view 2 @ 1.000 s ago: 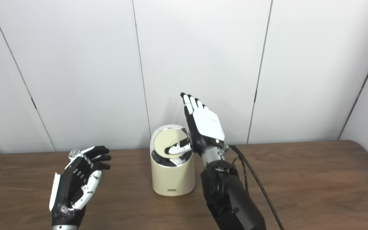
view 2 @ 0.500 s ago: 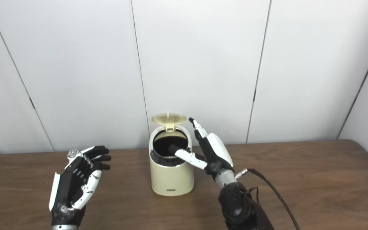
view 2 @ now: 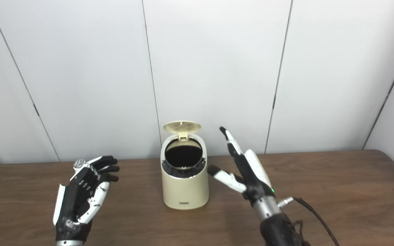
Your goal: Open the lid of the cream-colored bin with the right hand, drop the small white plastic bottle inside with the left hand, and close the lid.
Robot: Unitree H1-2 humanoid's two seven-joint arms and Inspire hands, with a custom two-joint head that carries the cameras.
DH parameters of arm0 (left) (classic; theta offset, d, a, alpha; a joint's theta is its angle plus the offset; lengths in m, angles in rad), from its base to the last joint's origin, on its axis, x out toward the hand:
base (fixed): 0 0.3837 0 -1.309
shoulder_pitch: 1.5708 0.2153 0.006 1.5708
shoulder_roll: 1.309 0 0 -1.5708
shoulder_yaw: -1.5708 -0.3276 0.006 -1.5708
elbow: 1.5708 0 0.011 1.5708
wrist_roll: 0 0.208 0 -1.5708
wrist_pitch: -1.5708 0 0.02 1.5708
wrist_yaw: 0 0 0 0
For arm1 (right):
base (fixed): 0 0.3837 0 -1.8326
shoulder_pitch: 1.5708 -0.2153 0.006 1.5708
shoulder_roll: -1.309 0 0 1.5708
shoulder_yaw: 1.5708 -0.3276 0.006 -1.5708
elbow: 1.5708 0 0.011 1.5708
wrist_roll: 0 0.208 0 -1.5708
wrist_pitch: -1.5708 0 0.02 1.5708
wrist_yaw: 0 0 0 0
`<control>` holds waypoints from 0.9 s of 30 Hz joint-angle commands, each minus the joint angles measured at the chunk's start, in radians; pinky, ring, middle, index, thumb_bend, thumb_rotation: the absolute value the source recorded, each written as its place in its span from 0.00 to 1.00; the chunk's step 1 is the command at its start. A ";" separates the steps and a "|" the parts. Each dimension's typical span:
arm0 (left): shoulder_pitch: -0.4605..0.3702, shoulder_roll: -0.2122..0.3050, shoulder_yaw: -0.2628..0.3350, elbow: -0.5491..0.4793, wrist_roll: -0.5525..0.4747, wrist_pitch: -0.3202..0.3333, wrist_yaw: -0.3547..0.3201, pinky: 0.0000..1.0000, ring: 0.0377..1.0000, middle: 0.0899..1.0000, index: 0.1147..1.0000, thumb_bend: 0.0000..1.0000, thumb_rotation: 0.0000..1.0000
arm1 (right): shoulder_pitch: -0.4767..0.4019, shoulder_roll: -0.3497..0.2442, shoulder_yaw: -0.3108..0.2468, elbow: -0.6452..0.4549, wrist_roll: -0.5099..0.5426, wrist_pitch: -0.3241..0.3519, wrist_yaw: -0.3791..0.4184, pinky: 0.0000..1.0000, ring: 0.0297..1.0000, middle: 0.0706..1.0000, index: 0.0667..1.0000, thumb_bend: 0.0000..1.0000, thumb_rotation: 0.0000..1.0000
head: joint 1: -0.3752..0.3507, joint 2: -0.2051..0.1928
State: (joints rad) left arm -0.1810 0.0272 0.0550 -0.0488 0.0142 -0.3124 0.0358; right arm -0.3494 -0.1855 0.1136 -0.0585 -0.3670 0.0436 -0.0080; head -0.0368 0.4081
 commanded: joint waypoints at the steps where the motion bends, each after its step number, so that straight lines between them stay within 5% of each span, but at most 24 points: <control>1: -0.037 0.005 0.000 -0.022 0.012 -0.022 0.005 0.57 0.66 0.68 0.66 0.28 0.32 | -0.011 -0.008 -0.019 -0.037 0.009 -0.069 -0.024 0.99 1.00 1.00 1.00 1.00 0.96 | -0.002 0.001; 8: -0.038 0.012 0.005 -0.015 0.009 -0.019 0.003 0.57 0.66 0.68 0.66 0.28 0.33 | 0.080 -0.019 -0.084 0.036 0.042 -0.245 -0.103 0.97 1.00 1.00 1.00 0.96 0.85 | -0.004 -0.005; 11: -0.039 0.015 0.008 -0.009 -0.006 -0.024 -0.001 0.57 0.66 0.68 0.66 0.28 0.30 | 0.109 -0.009 -0.120 0.074 0.011 -0.320 -0.177 0.91 0.96 0.97 0.96 0.73 0.78 | -0.009 -0.006; 13: -0.038 0.018 0.010 -0.005 -0.003 -0.031 0.000 0.58 0.66 0.68 0.66 0.27 0.30 | 0.132 0.002 -0.140 0.066 -0.029 -0.339 -0.229 0.79 0.87 0.88 0.86 0.48 0.64 | -0.010 -0.008; 14: -0.038 0.019 0.011 -0.003 -0.002 -0.034 0.000 0.58 0.66 0.68 0.66 0.27 0.29 | 0.142 0.007 -0.145 0.053 -0.041 -0.339 -0.242 0.70 0.80 0.81 0.77 0.35 0.49 | -0.011 -0.009; 16: -0.036 0.020 0.013 -0.003 -0.006 -0.035 -0.002 0.58 0.66 0.68 0.66 0.27 0.29 | 0.159 0.012 -0.152 0.028 -0.047 -0.333 -0.253 0.61 0.73 0.74 0.71 0.27 0.33 | -0.011 -0.009; 21: -0.035 0.019 0.013 -0.004 -0.010 -0.035 -0.003 0.58 0.66 0.68 0.66 0.27 0.30 | 0.159 0.012 -0.166 0.047 -0.073 -0.376 -0.306 0.51 0.64 0.68 0.66 0.27 0.11 | -0.005 -0.009; 24: -0.036 0.019 0.013 -0.002 -0.011 -0.037 -0.003 0.58 0.66 0.68 0.66 0.27 0.30 | 0.155 0.013 -0.170 0.055 -0.079 -0.385 -0.322 0.34 0.49 0.60 0.65 0.31 0.02 | -0.003 -0.010; 27: -0.038 0.021 0.014 0.002 -0.015 -0.042 -0.004 0.58 0.66 0.68 0.66 0.27 0.29 | 0.150 0.011 -0.168 0.071 -0.076 -0.399 -0.327 0.37 0.52 0.60 0.65 0.32 0.00 | -0.004 -0.011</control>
State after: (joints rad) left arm -0.1843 0.0388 0.0664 -0.0379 0.0011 -0.3171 0.0318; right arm -0.1664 -0.1720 -0.0477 0.0292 -0.4448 -0.3126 -0.3157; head -0.0383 0.3958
